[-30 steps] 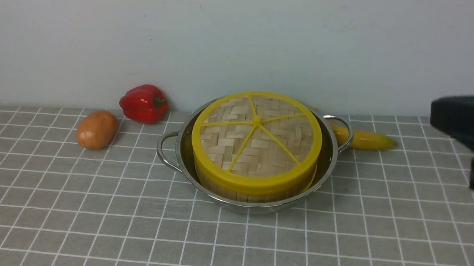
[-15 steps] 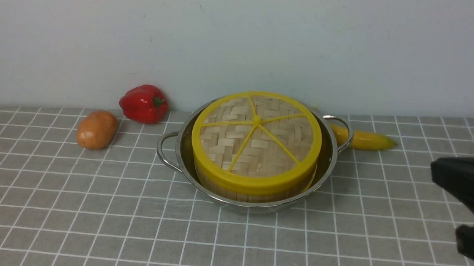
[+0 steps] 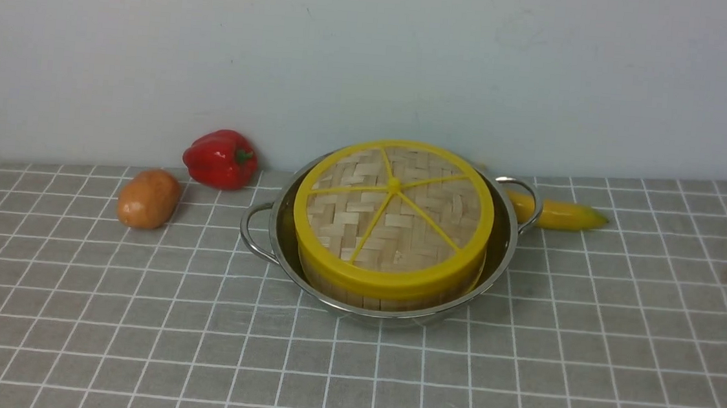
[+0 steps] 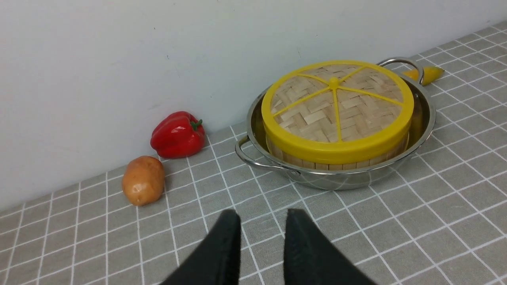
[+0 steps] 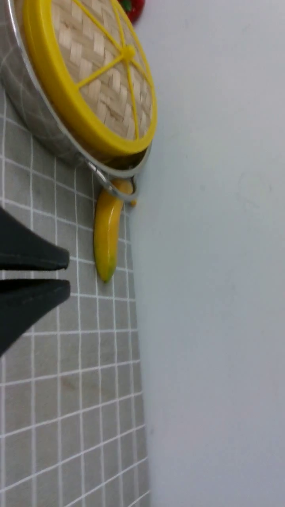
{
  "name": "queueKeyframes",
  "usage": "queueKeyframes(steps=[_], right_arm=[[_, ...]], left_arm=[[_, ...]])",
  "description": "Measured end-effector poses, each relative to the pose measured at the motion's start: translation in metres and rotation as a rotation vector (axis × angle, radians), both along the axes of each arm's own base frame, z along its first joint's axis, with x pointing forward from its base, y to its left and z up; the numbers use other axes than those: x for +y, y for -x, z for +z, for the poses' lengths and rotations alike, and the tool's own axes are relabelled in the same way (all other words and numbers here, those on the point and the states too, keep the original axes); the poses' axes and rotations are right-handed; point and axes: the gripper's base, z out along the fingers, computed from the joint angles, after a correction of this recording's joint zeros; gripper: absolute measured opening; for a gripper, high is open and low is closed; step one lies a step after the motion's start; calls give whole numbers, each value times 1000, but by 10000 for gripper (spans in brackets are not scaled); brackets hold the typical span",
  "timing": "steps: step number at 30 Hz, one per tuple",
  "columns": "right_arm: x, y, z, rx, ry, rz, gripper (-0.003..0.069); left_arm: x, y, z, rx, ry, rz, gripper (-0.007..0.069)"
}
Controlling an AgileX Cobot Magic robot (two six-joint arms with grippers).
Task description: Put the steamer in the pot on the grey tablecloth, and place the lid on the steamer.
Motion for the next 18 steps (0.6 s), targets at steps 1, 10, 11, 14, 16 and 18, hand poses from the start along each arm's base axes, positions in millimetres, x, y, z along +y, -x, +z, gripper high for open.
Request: queueKeyframes(steps=[1,10,11,14,16,18], right_arm=[[-1,3,-7,-1,-6,-11,60],[-4,19,-32,-82,-9,-54,90],[-4,19,-32,-84,-9,-54,92],[-4,20,-32,-84,-9,-54,104],[-4,20,-32,-84,-9,-54,113],[-4,20,-32,-84,-9,-54,125]], left_arm=[[0,0,0,0,0,0,161],[0,0,0,0,0,0,176],[0,0,0,0,0,0,177],[0,0,0,0,0,0,181],[0,0,0,0,0,0,183],[0,0,0,0,0,0,190]])
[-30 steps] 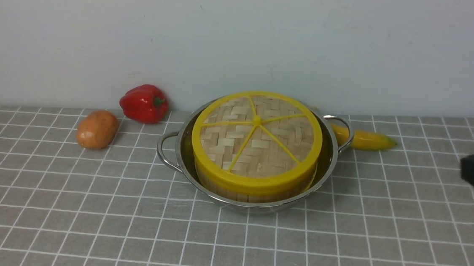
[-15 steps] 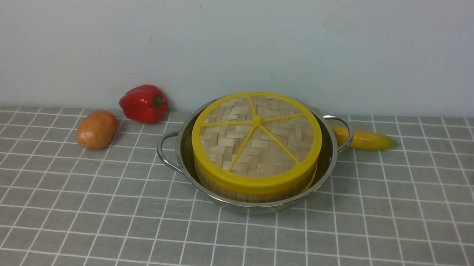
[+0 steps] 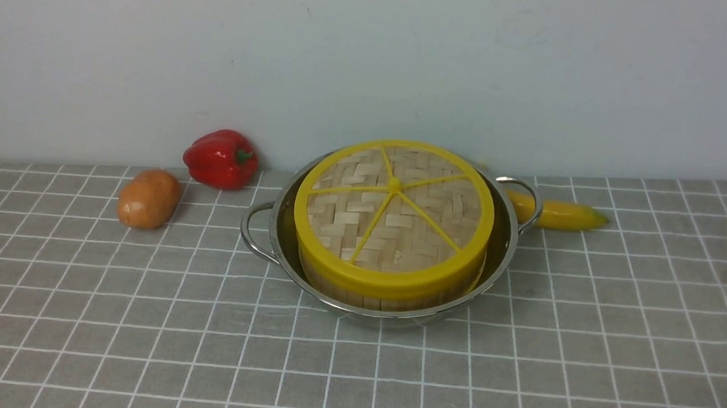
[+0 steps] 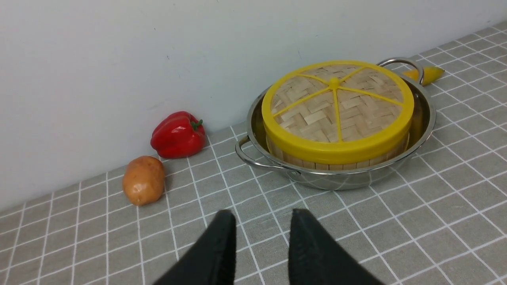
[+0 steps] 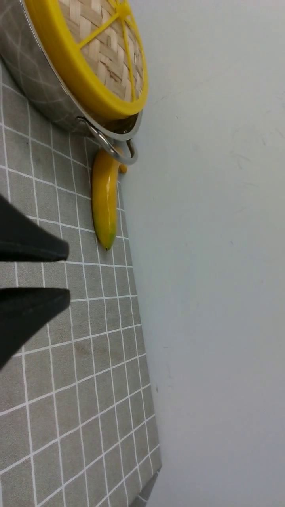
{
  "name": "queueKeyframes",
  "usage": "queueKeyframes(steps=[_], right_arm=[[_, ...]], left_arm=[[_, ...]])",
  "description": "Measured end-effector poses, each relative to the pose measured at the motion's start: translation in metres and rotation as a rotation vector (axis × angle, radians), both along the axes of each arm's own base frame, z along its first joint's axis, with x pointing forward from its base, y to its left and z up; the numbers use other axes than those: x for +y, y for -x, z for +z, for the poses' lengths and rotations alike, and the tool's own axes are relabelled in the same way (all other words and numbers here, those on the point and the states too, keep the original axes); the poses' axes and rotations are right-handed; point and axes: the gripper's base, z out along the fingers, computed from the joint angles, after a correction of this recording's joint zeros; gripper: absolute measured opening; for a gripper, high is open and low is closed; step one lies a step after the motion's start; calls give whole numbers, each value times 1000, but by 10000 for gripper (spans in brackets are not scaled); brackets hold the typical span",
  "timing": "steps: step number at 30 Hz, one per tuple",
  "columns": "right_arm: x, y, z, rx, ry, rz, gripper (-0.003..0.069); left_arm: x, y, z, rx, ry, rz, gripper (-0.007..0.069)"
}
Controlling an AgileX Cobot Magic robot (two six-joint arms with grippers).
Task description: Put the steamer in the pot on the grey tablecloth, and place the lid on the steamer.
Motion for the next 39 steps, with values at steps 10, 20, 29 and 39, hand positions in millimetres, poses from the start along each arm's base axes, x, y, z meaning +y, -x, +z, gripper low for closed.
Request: queueKeyframes(steps=[10,20,29,39], right_arm=[[0,0,0,0,0,0,158],[0,0,0,2,0,0,183],[0,0,0,2,0,0,209],[0,0,0,2,0,0,237]], left_arm=[[0,0,0,0,0,0,202],[6,-14,-25,-121,-17,176,211],[17,-29,-133,-27,-3,421,233],[18,-25,-150,-68,3,453,242]])
